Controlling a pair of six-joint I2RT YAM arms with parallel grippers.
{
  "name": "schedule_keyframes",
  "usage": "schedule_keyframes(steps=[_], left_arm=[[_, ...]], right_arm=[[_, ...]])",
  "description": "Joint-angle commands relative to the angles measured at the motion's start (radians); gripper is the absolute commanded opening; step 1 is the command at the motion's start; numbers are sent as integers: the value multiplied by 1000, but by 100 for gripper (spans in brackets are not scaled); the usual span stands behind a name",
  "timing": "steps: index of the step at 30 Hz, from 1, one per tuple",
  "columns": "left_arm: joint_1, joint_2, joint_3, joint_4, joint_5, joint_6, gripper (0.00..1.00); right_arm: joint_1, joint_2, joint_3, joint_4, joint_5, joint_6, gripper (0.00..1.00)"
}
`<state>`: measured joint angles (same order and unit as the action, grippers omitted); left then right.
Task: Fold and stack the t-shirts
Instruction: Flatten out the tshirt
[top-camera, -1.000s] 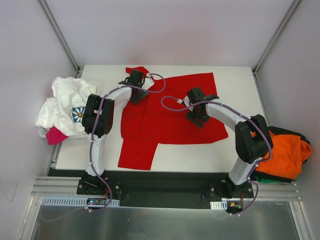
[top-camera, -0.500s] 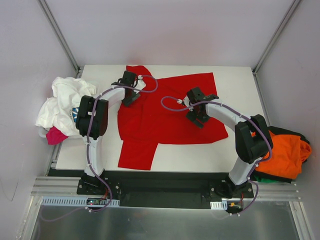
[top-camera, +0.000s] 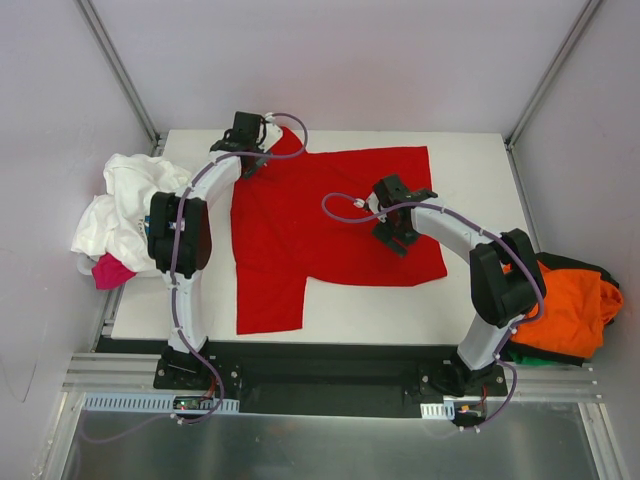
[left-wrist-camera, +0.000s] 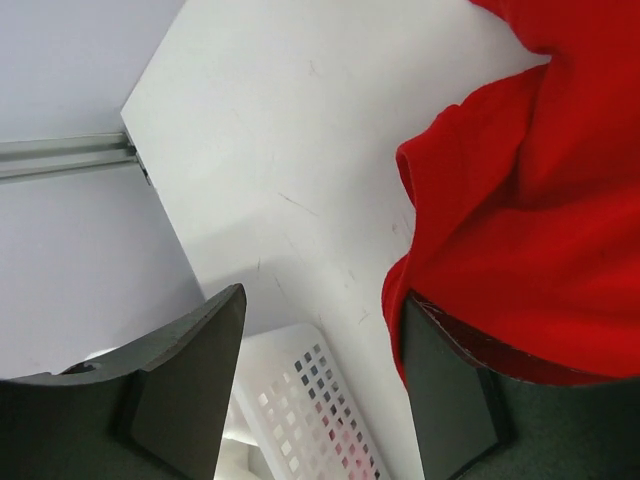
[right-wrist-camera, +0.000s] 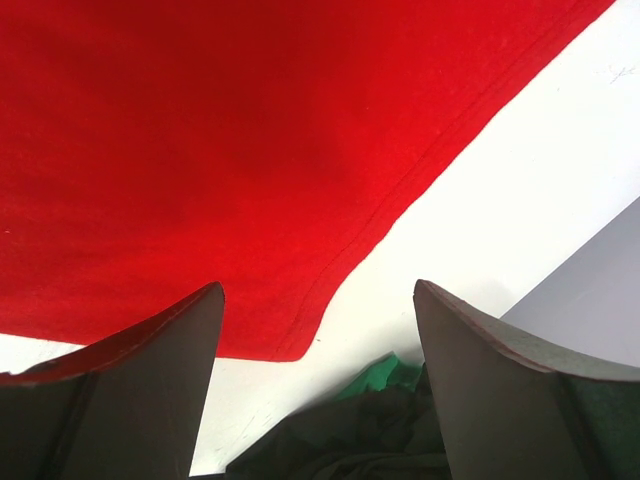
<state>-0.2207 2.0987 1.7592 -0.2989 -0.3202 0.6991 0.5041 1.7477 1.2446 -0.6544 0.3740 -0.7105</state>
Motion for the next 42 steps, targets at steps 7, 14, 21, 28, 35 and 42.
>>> schedule_keyframes(steps=[7, 14, 21, 28, 35, 42], left_arm=[[7, -37, -50, -9, -28, 17, 62], [7, -57, -118, -9, -20, 20, 65], [7, -124, -176, -9, 19, 7, 76], [-22, -393, -355, -14, 133, -42, 83], [-75, -716, -592, -57, 256, -44, 99], [-221, -979, -849, -143, 319, -38, 99]], right_arm=[[8, -48, -4, -28, 19, 11, 80], [7, -51, -4, -34, 23, 6, 80], [7, -48, -1, -36, 17, 8, 80], [7, -89, -79, 13, 28, -20, 80], [5, -169, -138, 6, 28, -58, 80], [-9, -238, -237, -8, 34, -110, 80]])
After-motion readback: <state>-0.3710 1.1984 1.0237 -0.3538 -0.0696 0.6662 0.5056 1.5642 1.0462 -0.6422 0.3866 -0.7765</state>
